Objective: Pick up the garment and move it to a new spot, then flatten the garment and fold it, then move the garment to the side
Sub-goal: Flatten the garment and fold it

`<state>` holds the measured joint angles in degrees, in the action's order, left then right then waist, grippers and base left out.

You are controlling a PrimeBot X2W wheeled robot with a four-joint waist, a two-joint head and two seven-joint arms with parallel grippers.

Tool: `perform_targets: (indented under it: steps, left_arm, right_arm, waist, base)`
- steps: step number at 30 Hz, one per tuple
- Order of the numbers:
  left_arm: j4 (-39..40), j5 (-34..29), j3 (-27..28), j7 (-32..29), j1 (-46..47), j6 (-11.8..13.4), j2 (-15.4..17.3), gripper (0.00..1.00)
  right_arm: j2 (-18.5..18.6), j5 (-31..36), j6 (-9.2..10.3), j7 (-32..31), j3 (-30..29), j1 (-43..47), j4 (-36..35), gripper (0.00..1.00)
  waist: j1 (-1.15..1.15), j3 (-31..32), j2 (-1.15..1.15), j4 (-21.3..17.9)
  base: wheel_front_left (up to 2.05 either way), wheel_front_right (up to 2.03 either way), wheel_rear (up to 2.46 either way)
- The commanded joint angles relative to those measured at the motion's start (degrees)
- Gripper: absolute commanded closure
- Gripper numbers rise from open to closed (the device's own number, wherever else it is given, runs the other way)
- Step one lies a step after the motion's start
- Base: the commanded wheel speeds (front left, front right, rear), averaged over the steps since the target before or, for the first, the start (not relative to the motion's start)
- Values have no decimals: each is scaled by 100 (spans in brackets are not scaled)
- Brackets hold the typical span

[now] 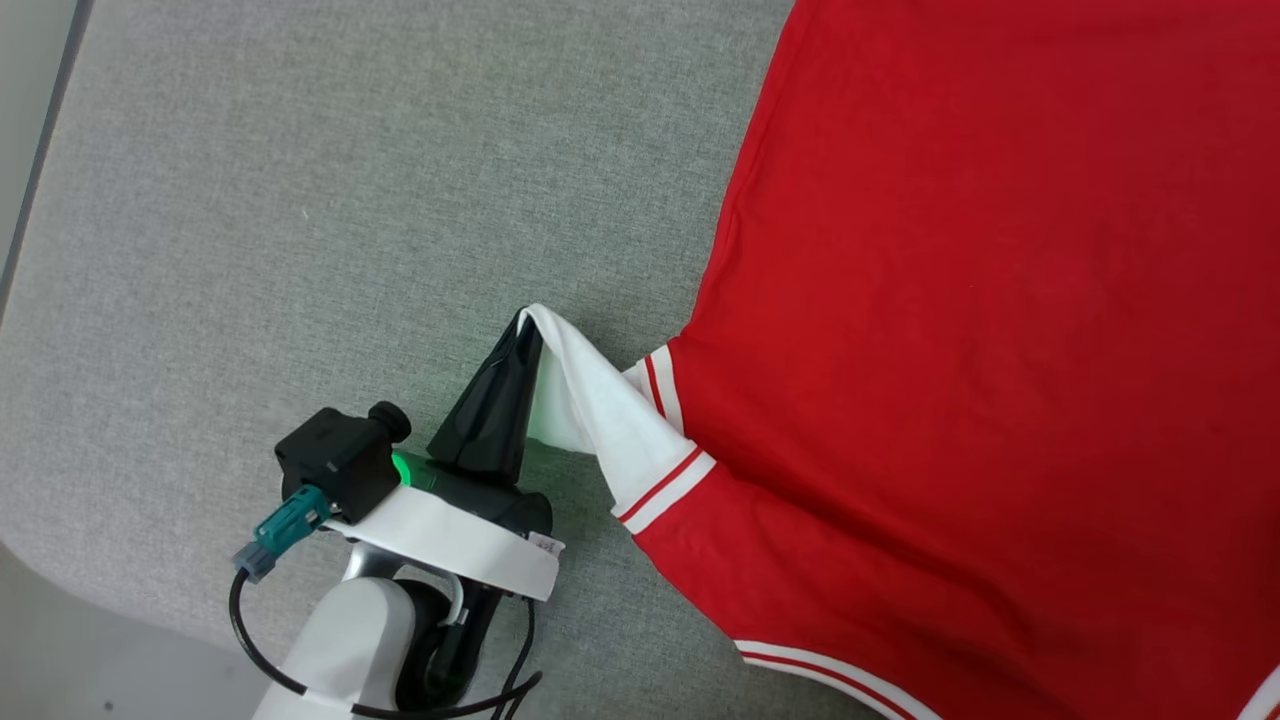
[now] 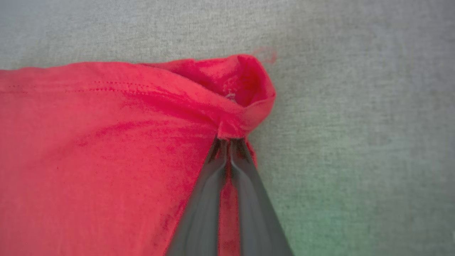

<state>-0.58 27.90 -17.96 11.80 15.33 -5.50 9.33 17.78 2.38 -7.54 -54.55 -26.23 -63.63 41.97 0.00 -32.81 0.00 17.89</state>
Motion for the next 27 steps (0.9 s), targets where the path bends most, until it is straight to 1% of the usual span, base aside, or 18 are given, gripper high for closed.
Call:
perform_targets:
  steps: [1,4,9,13,16,20,24,27]
  left_arm:
    - [-47,20,30,38,-28,20,47,100]
    - [-116,44,65,28,-102,52,81,100]
    - [-248,80,187,-32,-306,173,223,100]
    - [-354,139,320,-77,-523,289,336,100]
    - [-432,182,421,-151,-728,406,421,100]
    - [-480,291,621,-204,-998,558,535,100]
    - [-495,357,758,-304,-1290,698,660,100]
    - [-505,402,823,-400,-1481,774,744,100]
  right_arm:
    - [-192,140,9,-89,64,485,164,100]
    - [-107,33,8,71,378,419,-166,100]
    - [159,-348,7,206,1110,767,-702,100]
    - [326,-905,8,211,1500,1479,-1169,100]
    - [454,-1260,8,191,1654,2146,-1622,100]
    - [434,-1642,8,152,1584,3168,-2286,100]
    - [247,-1859,9,127,1371,4186,-2932,100]
    - [12,-1929,7,117,1196,4928,-3364,100]
  waist:
    - [0,114,0,-50]
    - [0,310,0,-144]
    - [0,781,0,-396]
    - [0,1182,0,-632]
    - [0,1488,0,-833]
    - [0,1823,0,-1108]
    - [0,2130,0,-1391]
    - [0,2361,0,-1580]
  base:
    - [0,0,0]
    - [0,0,0]
    - [0,0,0]
    - [0,0,0]
    - [0,0,0]
    - [0,0,0]
    - [0,0,0]
    - [0,0,0]
